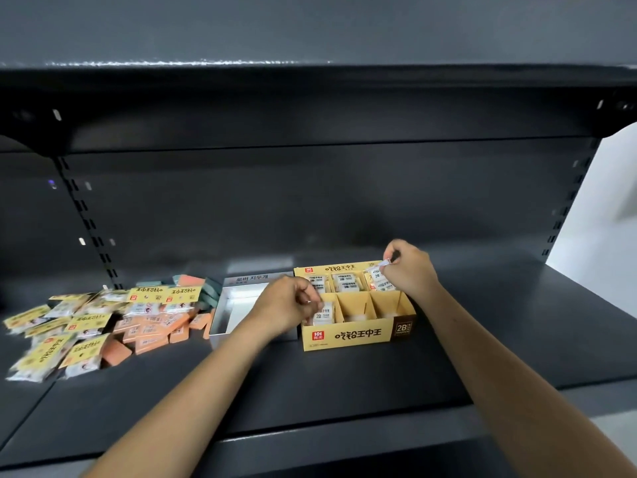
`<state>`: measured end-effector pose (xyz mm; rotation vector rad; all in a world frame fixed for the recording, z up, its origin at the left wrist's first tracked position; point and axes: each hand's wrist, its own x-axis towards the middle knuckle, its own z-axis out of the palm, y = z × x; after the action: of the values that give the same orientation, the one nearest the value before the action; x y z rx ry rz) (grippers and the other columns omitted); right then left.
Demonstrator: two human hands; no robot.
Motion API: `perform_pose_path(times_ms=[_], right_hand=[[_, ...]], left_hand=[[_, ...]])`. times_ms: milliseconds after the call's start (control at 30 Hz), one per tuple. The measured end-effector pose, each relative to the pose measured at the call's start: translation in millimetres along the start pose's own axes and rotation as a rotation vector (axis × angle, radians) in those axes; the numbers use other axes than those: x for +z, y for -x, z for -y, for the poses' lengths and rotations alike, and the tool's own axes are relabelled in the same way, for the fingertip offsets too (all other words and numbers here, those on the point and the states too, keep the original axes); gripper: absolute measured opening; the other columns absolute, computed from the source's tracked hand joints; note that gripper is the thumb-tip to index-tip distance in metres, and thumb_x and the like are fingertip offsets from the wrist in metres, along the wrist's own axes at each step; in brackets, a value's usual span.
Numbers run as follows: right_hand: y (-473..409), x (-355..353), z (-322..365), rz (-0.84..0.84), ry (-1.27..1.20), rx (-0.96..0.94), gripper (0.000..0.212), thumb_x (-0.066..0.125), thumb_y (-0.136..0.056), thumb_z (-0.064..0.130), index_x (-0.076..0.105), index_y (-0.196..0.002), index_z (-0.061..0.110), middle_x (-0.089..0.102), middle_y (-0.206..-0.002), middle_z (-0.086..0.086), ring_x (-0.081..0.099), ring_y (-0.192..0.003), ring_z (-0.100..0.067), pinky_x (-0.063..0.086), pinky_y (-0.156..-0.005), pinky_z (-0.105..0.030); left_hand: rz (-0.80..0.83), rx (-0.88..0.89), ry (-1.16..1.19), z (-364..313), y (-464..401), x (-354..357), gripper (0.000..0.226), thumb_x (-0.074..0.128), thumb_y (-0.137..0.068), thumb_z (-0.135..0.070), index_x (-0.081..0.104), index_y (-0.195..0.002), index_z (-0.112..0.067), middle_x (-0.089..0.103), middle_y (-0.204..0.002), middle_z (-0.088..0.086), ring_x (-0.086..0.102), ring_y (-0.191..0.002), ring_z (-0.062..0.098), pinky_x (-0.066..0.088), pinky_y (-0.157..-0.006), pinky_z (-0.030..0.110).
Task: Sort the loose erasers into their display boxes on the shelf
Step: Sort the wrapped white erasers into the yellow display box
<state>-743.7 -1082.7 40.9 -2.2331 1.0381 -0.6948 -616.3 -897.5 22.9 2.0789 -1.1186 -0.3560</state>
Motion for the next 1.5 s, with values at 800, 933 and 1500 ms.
perform_pose_path(times_ms=[800,933,1500], right_hand=[[-11,8,8,0.108,0.618,-0.135,0.015,0.059,-0.085,0.014,0.065,-0.098,0.011,0.059,-0.082,-0.003,0.055,-0.076,-0.017,0.043,-0.063,-0.025],[-11,7,8,0.165,0.616,-0.125,0.014,0.055,-0.084,0.011,0.064,-0.094,0.009,0.058,-0.083,-0.004,0.054,-0.078,-0.019,0.04,-0.064,-0.027],[-6,51,103,0.148,0.462,-0.272,0.02,0.052,-0.083,0.017,0.069,-0.093,0.017,0.068,-0.094,-0.004,0.063,-0.089,-0.023,0.052,-0.076,-0.028]], left_hand=[[0.061,0.131,-0.374,-3,-5,6,0.026,0.058,-0.079,-0.007,0.073,-0.083,-0.027,0.072,-0.087,-0.014,0.063,-0.088,0.003,0.049,-0.085,0.021],[0.005,0.164,-0.194,-2,0,-3,0.027,0.056,-0.081,-0.001,0.074,-0.084,-0.021,0.07,-0.08,-0.014,0.061,-0.077,-0.005,0.045,-0.075,0.014],[-0.486,0.0,-0.17,68,50,-137,0.016,0.065,-0.083,-0.009,0.073,-0.083,-0.022,0.066,-0.076,-0.012,0.058,-0.061,-0.007,0.035,-0.056,0.002]])
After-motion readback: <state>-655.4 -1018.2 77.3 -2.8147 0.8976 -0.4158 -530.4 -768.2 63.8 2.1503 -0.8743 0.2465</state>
